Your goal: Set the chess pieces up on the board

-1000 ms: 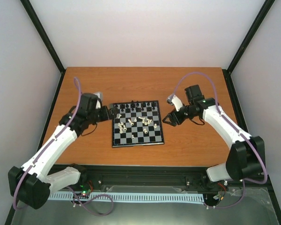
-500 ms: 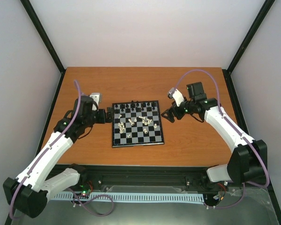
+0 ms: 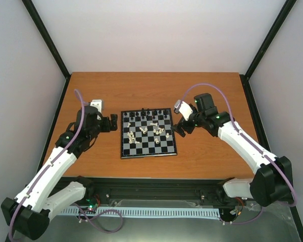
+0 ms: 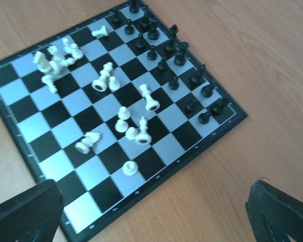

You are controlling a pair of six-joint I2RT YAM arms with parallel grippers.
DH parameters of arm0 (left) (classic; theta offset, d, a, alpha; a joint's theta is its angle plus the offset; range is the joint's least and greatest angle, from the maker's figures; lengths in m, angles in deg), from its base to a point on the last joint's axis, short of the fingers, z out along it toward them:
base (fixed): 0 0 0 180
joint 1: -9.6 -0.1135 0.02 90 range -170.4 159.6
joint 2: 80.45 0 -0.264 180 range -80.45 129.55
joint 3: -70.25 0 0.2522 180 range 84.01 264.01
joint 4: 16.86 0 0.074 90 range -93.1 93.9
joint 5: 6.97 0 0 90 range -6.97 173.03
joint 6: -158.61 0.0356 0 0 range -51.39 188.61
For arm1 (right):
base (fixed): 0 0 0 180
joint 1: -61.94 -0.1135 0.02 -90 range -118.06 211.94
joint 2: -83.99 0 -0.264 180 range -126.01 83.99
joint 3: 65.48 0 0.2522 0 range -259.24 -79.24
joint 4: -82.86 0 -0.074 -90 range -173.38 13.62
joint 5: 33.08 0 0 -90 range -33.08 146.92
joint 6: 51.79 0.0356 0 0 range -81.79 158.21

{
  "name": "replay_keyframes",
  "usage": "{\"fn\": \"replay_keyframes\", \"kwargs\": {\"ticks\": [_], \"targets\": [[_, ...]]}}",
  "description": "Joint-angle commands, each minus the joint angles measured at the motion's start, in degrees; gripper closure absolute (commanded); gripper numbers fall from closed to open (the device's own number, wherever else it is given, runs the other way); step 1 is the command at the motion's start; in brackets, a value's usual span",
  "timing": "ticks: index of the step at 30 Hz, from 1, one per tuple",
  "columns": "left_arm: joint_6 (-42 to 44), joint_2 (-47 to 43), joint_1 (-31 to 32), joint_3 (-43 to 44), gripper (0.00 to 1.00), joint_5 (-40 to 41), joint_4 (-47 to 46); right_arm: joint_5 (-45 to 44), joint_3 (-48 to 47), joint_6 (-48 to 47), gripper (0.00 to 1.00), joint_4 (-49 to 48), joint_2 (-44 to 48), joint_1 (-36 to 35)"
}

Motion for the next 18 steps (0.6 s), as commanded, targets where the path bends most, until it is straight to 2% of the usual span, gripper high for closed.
{"fn": "replay_keyframes", "kwargs": {"ticks": [1, 3, 4, 6, 8, 11, 12, 15, 18], "targets": [[4.4, 2.8, 0.4, 2.3, 0.0, 0.6, 0.3, -7.9, 1.3, -1.6, 0.0, -7.9, -3.1, -1.1], [6.9, 0.9, 0.4, 3.0, 0.0, 1.1, -0.4, -3.3, -1.7, -3.9, 0.01, -3.8, -8.2, -1.5], [7.6, -1.3, 0.4, 2.6, 0.0, 0.7, -1.4, -1.6, -3.8, -5.2, 0.06, -0.5, -10.6, -2.0], [6.3, -6.5, 0.3, -0.1, 0.0, 1.0, -3.8, -0.6, -5.5, -7.7, 0.22, 2.5, -13.2, -3.3], [2.3, -11.4, 0.4, -3.8, 0.0, 5.3, -7.0, -1.9, -5.1, -10.1, 0.37, 3.0, -14.1, -4.4], [6.9, -10.8, 0.4, -4.0, 0.0, -3.9, -6.5, -4.1, -6.0, -10.2, 0.46, 4.4, -17.2, -5.4], [8.4, -9.6, 0.4, -3.4, 0.05, -5.4, -5.5, -4.0, -6.6, -9.7, 0.48, 5.1, -18.4, -5.5], [10.1, -4.6, 0.4, -0.8, 0.27, -7.8, -1.1, -4.3, -7.5, -9.1, 0.52, 6.1, -21.2, -6.8], [10.3, -0.8, 0.4, 1.4, 0.42, -11.8, 0.8, -6.7, -8.0, -8.2, 0.54, 5.1, -22.7, -8.5]]}}
